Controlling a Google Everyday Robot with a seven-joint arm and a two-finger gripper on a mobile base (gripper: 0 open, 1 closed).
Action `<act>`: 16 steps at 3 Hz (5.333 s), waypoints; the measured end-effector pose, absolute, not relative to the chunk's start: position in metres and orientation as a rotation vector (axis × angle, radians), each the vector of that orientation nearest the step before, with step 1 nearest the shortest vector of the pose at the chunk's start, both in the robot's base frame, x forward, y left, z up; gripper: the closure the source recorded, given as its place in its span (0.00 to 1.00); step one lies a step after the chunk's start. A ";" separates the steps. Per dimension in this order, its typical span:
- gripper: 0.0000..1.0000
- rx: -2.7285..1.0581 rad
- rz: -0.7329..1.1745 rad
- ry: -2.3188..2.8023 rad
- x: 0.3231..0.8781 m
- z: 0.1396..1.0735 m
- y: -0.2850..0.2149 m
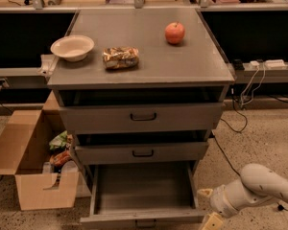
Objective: Close bottom drawer
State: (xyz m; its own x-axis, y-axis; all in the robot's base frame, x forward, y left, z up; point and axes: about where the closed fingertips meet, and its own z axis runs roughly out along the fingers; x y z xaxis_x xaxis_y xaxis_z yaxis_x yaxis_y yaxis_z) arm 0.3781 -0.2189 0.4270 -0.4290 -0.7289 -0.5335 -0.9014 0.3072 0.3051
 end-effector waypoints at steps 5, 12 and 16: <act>1.00 -1.276 1.103 2.340 0.386 0.239 -0.204; 1.00 -0.848 1.025 2.363 0.430 0.159 -0.189; 1.00 -0.675 0.945 2.262 0.491 0.161 -0.177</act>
Offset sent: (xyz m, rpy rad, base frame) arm 0.0186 0.0154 -0.1259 0.1174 0.1164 0.0175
